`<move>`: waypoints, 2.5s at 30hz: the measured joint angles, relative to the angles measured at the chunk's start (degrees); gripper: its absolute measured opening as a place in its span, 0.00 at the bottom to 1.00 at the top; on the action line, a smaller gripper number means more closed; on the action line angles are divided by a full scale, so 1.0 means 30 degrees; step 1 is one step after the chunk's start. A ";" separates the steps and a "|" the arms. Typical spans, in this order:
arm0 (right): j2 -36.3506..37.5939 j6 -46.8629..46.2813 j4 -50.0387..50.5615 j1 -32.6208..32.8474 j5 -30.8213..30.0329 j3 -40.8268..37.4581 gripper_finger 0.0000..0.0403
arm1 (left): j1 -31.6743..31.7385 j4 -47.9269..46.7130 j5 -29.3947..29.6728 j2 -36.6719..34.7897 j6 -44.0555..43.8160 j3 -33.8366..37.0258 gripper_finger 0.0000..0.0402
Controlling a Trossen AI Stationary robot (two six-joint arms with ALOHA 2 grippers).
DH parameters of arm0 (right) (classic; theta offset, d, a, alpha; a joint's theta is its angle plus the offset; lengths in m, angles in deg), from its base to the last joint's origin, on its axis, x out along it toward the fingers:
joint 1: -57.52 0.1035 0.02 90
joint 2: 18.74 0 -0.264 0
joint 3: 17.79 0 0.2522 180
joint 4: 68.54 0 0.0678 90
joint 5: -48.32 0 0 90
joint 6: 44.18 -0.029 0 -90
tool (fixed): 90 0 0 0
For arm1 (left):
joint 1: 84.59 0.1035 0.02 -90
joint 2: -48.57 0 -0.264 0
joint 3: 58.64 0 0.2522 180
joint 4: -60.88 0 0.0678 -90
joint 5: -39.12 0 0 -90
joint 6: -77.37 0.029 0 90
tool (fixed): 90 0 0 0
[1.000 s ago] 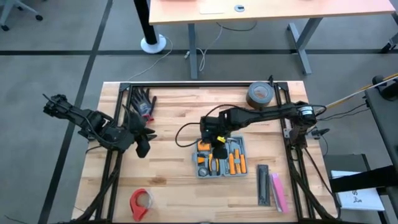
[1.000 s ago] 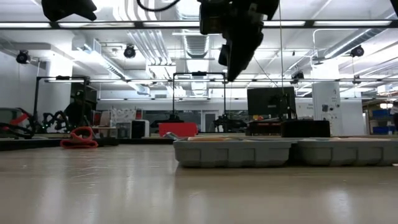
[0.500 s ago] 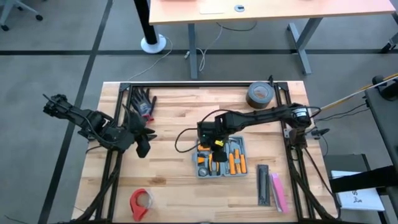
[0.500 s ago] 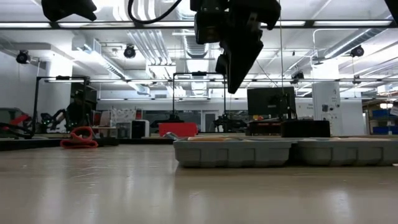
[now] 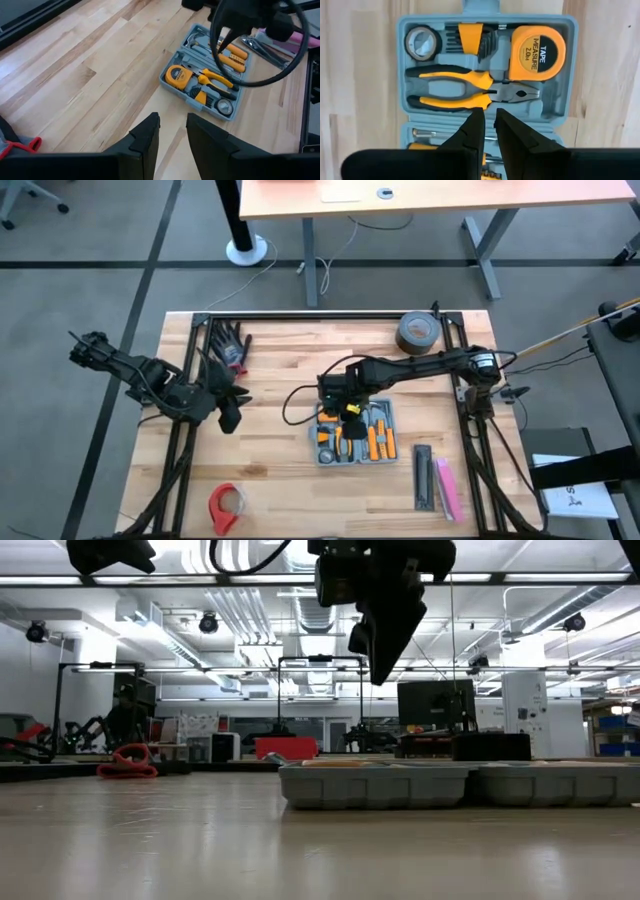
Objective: Prefit tool cases
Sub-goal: Adjust the tools in the gray tool box
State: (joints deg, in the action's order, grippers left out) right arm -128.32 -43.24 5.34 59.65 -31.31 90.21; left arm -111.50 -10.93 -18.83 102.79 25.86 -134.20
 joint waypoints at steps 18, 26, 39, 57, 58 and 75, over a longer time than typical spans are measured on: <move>-0.4174 0.0892 -0.1685 -0.0230 0.0953 -0.0718 0.02 | -0.0058 -0.0001 -0.0379 -0.0010 -0.0066 -0.0036 0.26; -0.0734 0.0141 -0.1555 -0.0211 -0.0188 -0.0322 0.02 | -0.0051 0.0010 -0.0391 -0.0014 -0.0066 -0.0029 0.26; 0.0987 -0.0795 -0.0261 0.1009 -0.0294 -0.0361 0.02 | -0.0051 0.0036 -0.0423 0.0583 0.0000 -0.0022 0.26; -0.1120 -0.0815 -0.1773 0.2208 -0.0306 -0.0459 0.02 | -0.0051 0.0138 -0.0401 0.0568 -0.0124 -0.0022 0.26; -0.1428 -0.0822 -0.1966 0.2208 -0.0270 -0.0502 0.02 | -0.0051 0.0131 -0.0384 0.0568 -0.0122 -0.0022 0.26; -0.2269 -0.0305 -0.2856 0.2091 -0.0232 -0.0452 0.02 | -0.0102 0.0253 -0.0670 0.0703 -0.0086 -0.0131 0.26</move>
State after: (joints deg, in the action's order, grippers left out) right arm -135.12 -44.15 -3.23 65.92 -32.01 88.85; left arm -111.81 -10.17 -20.84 104.90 25.60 -134.59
